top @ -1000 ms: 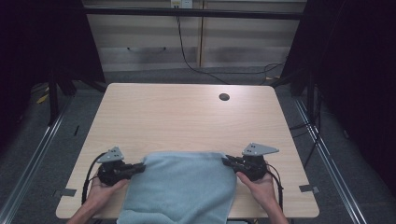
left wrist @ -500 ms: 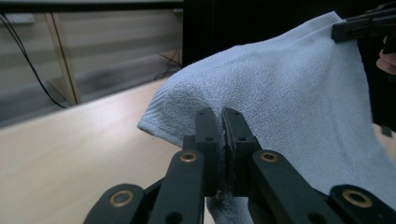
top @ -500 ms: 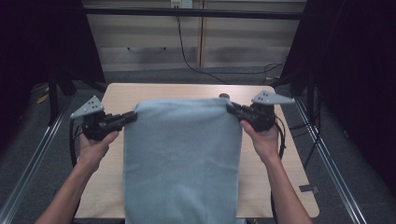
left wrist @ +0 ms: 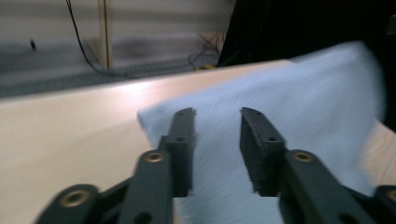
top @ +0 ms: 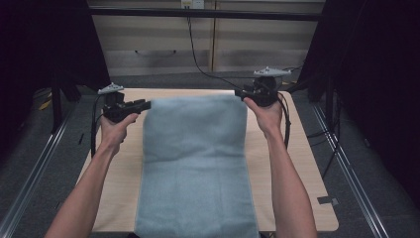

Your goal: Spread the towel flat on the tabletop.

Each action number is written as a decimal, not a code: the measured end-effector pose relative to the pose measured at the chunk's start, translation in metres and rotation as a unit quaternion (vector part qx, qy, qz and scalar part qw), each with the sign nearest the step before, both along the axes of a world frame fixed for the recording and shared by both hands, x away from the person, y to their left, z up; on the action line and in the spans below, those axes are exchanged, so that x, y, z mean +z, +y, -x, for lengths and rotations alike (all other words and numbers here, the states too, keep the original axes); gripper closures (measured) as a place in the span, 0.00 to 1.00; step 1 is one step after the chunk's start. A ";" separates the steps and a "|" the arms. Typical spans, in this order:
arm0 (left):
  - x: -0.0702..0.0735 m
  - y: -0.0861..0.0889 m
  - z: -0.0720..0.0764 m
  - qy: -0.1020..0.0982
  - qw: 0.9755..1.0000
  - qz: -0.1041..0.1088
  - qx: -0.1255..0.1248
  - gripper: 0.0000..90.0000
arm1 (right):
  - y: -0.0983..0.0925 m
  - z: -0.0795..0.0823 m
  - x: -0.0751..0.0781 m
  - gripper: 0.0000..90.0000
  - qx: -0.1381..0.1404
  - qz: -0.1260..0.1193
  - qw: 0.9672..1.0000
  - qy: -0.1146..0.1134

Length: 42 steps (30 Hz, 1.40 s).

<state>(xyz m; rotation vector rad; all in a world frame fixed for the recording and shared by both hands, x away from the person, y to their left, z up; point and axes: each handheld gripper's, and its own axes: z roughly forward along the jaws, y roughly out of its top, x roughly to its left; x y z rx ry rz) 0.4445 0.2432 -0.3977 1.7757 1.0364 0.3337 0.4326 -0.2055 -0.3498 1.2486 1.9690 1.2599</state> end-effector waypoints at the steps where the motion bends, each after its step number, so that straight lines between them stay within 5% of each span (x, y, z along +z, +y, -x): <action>1: -0.005 0.003 0.002 0.005 1.000 -0.010 -0.004 0.69 | -0.001 0.002 -0.009 0.59 0.005 0.001 1.000 0.007; 4: -0.016 0.015 0.008 0.015 1.000 -0.017 0.001 0.66 | -0.007 0.020 -0.035 0.58 0.016 0.004 1.000 0.022; 7: -0.023 0.022 0.019 0.018 1.000 -0.017 -0.001 0.65 | -0.011 0.030 -0.044 0.58 0.024 -0.001 0.999 0.026; 19: -0.060 0.008 0.082 0.037 0.996 -0.037 -0.076 0.65 | -0.018 0.107 -0.092 0.64 0.088 -0.011 0.994 0.061; 23: -0.070 0.002 0.099 0.049 0.992 -0.056 -0.101 0.67 | -0.015 0.119 -0.102 0.64 0.105 -0.011 0.991 0.077; 25: -0.079 0.002 0.105 0.053 0.992 -0.049 -0.107 0.67 | -0.011 0.124 -0.113 0.64 0.115 -0.005 0.989 0.088; 33: -0.100 -0.009 0.108 0.063 0.988 -0.074 -0.121 0.67 | 0.008 0.126 -0.148 0.67 0.137 0.015 0.982 0.127; 37: -0.108 -0.017 0.109 0.061 0.985 -0.096 -0.127 0.66 | 0.011 0.124 -0.156 0.68 0.134 0.023 0.982 0.133; 42: -0.110 -0.016 0.107 0.057 0.986 -0.088 -0.130 0.66 | 0.009 0.129 -0.158 0.68 0.131 0.032 0.983 0.125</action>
